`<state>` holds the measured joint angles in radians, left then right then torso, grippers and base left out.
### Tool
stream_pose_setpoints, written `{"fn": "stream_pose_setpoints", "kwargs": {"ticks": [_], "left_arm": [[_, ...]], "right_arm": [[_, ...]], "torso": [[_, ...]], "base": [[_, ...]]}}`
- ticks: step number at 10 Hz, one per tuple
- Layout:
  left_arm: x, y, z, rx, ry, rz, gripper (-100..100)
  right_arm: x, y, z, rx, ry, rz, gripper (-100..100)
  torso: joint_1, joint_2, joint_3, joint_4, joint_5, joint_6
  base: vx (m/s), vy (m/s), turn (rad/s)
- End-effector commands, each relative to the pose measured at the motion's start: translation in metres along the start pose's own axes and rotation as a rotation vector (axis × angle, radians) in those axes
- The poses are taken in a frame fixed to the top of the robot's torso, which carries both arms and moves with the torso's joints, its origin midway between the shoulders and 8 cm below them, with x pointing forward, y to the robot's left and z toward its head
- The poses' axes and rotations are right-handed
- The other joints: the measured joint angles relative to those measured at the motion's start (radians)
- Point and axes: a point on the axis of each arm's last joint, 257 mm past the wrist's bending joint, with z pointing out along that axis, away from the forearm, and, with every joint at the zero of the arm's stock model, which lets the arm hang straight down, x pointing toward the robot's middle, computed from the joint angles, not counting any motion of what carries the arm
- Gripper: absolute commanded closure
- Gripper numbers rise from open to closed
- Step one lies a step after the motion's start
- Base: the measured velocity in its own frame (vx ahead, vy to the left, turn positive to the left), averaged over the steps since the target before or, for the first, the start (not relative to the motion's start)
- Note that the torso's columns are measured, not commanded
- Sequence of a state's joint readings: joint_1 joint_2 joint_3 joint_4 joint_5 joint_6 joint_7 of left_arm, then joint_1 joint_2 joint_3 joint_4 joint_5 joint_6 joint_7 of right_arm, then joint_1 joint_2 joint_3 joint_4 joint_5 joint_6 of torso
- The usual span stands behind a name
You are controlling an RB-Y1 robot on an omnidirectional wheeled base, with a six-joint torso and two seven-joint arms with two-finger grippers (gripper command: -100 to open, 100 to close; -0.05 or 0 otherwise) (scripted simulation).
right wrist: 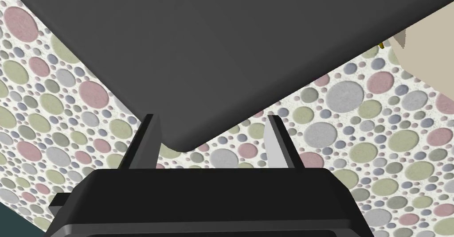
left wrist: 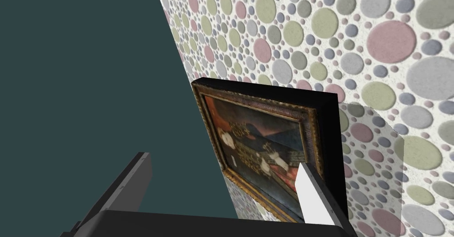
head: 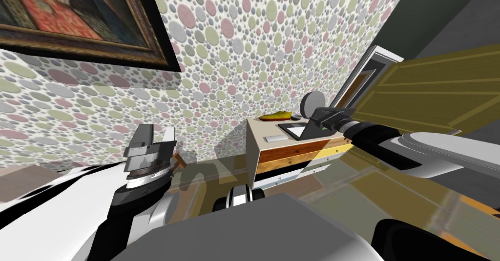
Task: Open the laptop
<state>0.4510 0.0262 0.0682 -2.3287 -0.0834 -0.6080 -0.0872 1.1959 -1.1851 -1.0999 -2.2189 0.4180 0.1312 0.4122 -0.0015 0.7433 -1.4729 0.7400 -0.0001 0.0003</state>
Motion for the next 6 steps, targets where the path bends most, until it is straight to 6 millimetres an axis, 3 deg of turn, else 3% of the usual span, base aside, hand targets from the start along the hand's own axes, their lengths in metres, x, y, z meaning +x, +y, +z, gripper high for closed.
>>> {"fn": "stream_pose_setpoints", "kwargs": {"ticks": [1,5,6], "left_arm": [[0.0,0.0,0.0,0.0,0.0,0.0,0],[0.0,0.0,0.0,0.0,0.0,0.0,0],[0.0,0.0,0.0,0.0,0.0,0.0,0]], "right_arm": [[0.0,0.017,0.014,-0.06,-0.024,-0.001,100],[0.037,0.011,0.025,-0.041,0.011,0.063,100],[0.037,0.005,0.027,-0.026,0.006,0.065,100]], "torso": [[0.0,-0.002,-0.001,0.0,0.0,0.001],[-0.001,-0.008,-0.005,-0.003,-0.001,0.0],[-0.001,-0.008,-0.005,-0.003,-0.001,0.0]], "base": [[-0.061,0.054,0.182],[-0.025,0.027,0.025],[0.007,-0.005,0.005]]}}
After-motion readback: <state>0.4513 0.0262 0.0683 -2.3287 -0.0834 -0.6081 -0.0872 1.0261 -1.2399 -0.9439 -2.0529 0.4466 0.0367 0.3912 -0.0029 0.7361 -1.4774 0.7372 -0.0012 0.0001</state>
